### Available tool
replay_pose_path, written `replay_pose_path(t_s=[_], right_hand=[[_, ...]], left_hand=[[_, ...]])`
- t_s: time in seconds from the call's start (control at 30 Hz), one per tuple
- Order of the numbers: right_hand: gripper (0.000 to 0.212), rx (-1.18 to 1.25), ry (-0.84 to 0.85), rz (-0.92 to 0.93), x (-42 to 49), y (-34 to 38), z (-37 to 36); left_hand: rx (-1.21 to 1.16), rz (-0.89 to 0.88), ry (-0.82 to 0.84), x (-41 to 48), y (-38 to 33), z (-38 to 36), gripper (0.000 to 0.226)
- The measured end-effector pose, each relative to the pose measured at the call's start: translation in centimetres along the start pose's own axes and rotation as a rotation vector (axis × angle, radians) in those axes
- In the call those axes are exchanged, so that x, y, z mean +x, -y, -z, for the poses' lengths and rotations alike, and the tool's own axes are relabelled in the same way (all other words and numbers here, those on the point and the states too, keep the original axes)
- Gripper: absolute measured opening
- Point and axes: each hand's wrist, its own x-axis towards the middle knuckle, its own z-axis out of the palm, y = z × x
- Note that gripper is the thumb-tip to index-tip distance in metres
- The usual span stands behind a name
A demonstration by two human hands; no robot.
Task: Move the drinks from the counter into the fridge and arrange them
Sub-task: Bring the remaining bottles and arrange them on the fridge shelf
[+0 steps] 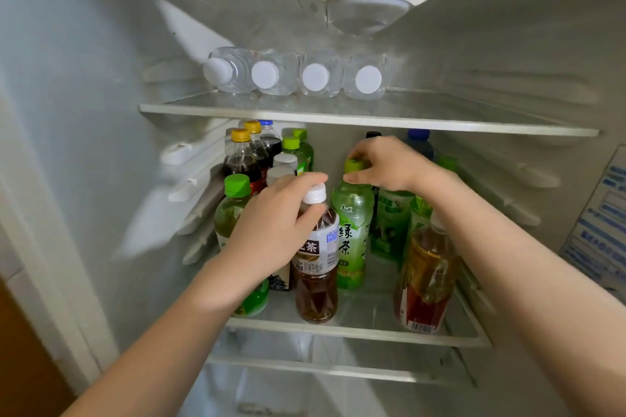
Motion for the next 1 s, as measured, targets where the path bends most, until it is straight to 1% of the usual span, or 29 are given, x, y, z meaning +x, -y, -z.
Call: replay_pose_path(t_s=[0.1,0.17,0.3,0.4,0.53,0.6,0.8,0.83,0.9,0.93,1.0], right_hand=[[0.030,0.001,0.014,-0.016,2.6,-0.2,-0.5],[0.024,0.000,0.026,-0.034,4.2,-0.4,-0.8],[0.034,-0.036,0.052,-0.062,7.1,-0.7,-1.4],[0.043,-0.043,0.057,-0.080,8.6,-0.8,-1.9],[0.040,-0.031,0.057,-0.099,10.5,-1.2,-2.6],[0.041,-0.023,0.053,-0.097,11.4,-1.4,-3.0],[0.040,0.031,0.026,-0.139,13.7,-2.1,-3.9],[0.036,0.060,0.033,-0.156,13.9,-2.2,-4.0],[0.016,0.123,0.046,-0.189,14.2,-2.9,-4.3],[0.013,0.155,0.049,-0.201,14.3,-3.2,-4.5],[0.027,0.184,0.032,-0.194,14.2,-3.6,-4.7]], left_hand=[[0.013,-0.011,-0.026,-0.1,0.3,-0.6,0.043],[-0.005,-0.027,-0.014,-0.3,0.5,-0.9,0.045],[-0.073,-0.035,0.066,0.4,1.0,-0.5,0.056],[-0.102,-0.005,0.102,1.5,1.3,0.1,0.057],[-0.148,0.015,0.110,2.1,1.4,0.1,0.052],[-0.167,0.015,0.119,2.2,1.4,-0.1,0.052],[-0.142,0.004,0.116,2.4,1.2,-0.5,0.053],[-0.136,0.003,0.113,2.4,1.2,-0.6,0.053],[-0.119,0.002,0.111,2.5,1.2,-0.6,0.053],[-0.107,0.003,0.113,2.4,1.2,-0.6,0.053],[-0.090,0.005,0.117,2.3,1.2,-0.6,0.052]])
